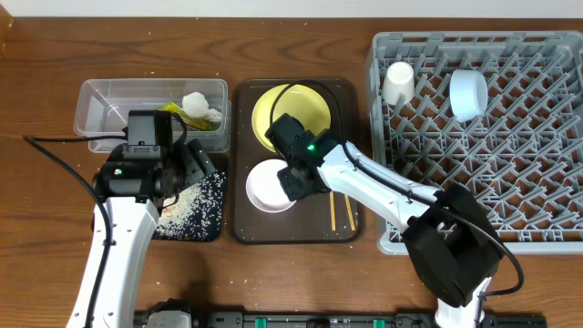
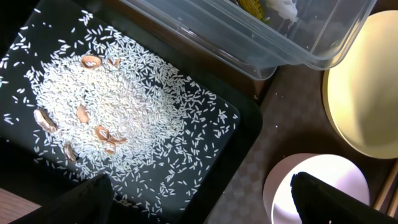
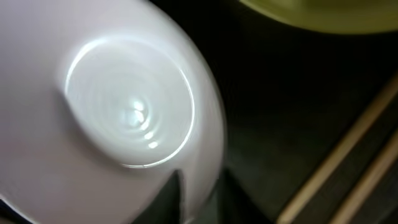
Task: Sort waste into correct bins and load items into the dishwasher rack
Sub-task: 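Reach the right gripper to the white bowl and grasp its rim, then carry the white bowl into the rack and stand it upright, then release the white bowl and move the right gripper to the chopsticks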
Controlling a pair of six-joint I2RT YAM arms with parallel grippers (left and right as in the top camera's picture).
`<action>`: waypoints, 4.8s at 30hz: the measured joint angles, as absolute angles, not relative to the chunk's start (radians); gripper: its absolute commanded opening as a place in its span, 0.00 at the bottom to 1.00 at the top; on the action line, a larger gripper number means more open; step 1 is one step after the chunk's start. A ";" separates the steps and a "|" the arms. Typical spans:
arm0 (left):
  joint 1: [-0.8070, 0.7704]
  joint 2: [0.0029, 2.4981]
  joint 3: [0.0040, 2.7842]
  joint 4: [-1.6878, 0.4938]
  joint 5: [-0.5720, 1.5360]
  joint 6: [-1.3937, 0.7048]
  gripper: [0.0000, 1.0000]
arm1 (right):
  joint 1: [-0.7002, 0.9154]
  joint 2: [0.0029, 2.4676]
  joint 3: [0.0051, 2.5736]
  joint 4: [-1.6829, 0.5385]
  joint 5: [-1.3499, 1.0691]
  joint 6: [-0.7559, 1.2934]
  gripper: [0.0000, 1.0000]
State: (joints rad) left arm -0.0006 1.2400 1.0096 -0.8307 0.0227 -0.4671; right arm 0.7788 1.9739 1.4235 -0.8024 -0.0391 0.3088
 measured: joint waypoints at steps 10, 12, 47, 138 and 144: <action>-0.001 1.240 1.010 -0.831 0.023 -0.467 0.94 | 0.763 1.919 1.431 -0.889 -0.007 0.315 0.01; -0.001 1.240 1.010 -0.831 0.023 -0.467 0.94 | 0.742 1.848 1.436 -0.907 0.047 0.315 0.01; -0.001 1.240 1.010 -0.831 0.023 -0.467 0.94 | 0.329 1.645 1.471 -1.330 1.179 0.113 0.01; -0.001 1.240 1.010 -0.831 0.022 -0.467 0.94 | 0.473 1.657 1.374 -0.535 -0.167 0.117 0.35; -0.001 1.240 1.010 -0.831 0.023 -0.467 0.94 | 0.585 1.747 1.373 -0.634 -0.133 0.192 0.34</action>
